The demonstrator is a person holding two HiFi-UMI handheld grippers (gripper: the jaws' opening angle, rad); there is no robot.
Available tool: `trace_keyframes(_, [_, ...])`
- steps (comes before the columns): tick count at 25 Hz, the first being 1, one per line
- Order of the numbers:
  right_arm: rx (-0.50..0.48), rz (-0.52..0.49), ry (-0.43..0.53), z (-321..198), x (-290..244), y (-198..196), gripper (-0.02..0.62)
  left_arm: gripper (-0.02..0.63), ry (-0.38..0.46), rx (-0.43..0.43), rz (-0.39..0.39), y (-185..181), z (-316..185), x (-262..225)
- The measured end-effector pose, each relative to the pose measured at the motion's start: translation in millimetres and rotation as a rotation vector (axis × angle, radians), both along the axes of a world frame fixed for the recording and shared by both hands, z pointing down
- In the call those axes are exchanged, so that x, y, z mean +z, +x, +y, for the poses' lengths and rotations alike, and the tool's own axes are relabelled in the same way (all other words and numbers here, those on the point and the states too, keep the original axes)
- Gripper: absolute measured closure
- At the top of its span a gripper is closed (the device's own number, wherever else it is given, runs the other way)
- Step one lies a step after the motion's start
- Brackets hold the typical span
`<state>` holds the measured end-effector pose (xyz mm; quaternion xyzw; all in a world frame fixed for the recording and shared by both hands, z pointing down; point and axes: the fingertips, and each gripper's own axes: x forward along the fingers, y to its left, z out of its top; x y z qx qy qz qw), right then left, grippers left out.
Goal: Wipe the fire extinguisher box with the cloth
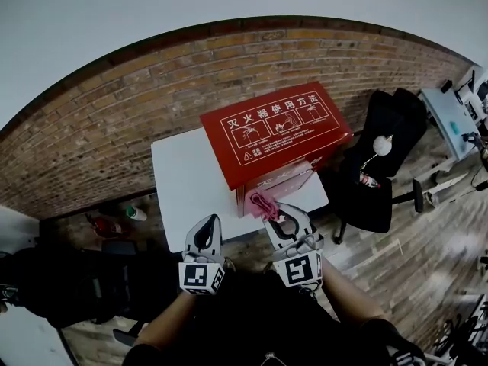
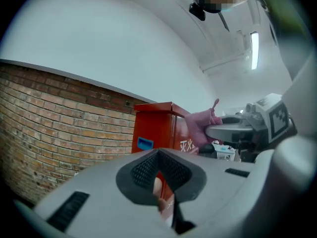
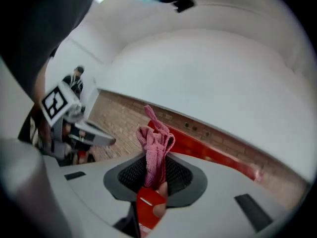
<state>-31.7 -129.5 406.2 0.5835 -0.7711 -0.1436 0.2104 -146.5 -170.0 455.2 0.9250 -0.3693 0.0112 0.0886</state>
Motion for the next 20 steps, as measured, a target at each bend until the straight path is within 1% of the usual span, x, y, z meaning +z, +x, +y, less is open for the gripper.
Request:
trace_keyframes(2, [0.012, 0.252, 0.073, -4, -2, -7, 0.495, 0.572, -0.003, -0.002, -0.009, -4, 0, 2])
trace_keyframes(4, [0.009, 0.448, 0.146, -8, -6, -12, 0.495, 0.572, -0.004, -0.004, -0.017, -6, 0, 4])
trace_keyframes(7, [0.001, 0.655, 0.234, -16, -11, -16, 0.494, 0.572, -0.004, -0.003, -0.023, -8, 2, 6])
trace_keyframes(9, [-0.003, 0.772, 0.262, -21, -9, -17, 0.495, 0.572, -0.004, -0.001, -0.026, -9, 2, 7])
trace_keyframes(10, [-0.005, 0.818, 0.269, -24, -6, -17, 0.494, 0.572, -0.005, -0.002, -0.026, -10, 2, 7])
trace_keyframes(12, [-0.003, 0.870, 0.283, -26, -3, -16, 0.495, 0.572, -0.008, -0.006, -0.024, -13, 3, 7])
trace_keyframes(15, [0.017, 0.909, 0.316, -29, -7, -15, 0.494, 0.572, -0.014, -0.014, -0.023, -18, 3, 9])
trace_keyframes(20, [0.001, 0.977, 0.362, -33, -2, -18, 0.494, 0.572, -0.025, -0.027, -0.023, -22, 3, 14])
